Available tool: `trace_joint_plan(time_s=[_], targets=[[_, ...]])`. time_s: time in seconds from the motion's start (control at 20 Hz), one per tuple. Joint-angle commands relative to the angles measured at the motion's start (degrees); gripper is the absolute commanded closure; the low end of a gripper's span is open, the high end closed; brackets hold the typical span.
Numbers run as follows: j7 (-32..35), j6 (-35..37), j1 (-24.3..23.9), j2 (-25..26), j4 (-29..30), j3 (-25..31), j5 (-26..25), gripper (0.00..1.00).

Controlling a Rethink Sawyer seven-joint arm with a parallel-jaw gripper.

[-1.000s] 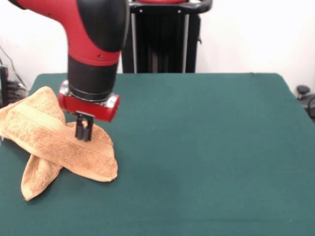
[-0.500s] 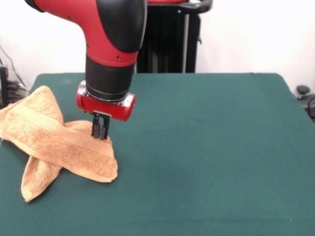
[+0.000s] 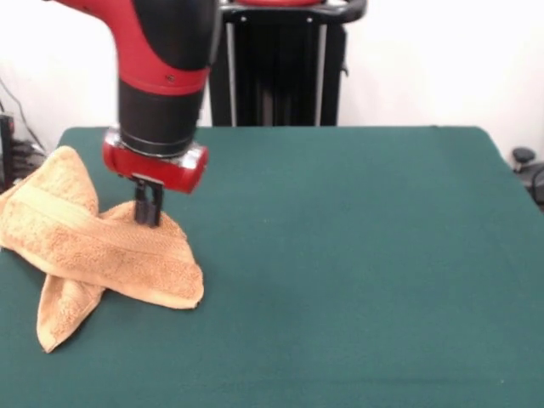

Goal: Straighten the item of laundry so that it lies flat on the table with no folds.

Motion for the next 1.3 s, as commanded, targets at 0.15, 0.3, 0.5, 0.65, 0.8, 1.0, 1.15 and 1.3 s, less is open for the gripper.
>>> trace_joint_plan(time_s=[0.15,0.3,0.5,0.65,0.8,1.0,1.15,1.3], targets=[[6.3,1.5,-5.3,-1.3,4.8,5.0,0.5,1.0],[5.6,1.4,-6.4,-0.7,3.7,5.5,-0.3,1.0],[5.8,1.1,-6.8,-0.9,3.8,5.8,-1.0,1.0],[5.8,1.6,-6.9,-1.2,3.8,5.9,-1.3,1.0],[6.1,1.8,-6.4,-1.3,3.6,5.5,-1.7,1.0],[6.7,1.3,-6.0,-1.1,3.4,5.0,-2.1,1.0],[7.1,0.6,-5.8,-1.2,3.9,4.8,-2.2,1.0],[7.1,0.9,-5.8,-1.2,3.6,4.7,-2.2,1.0]])
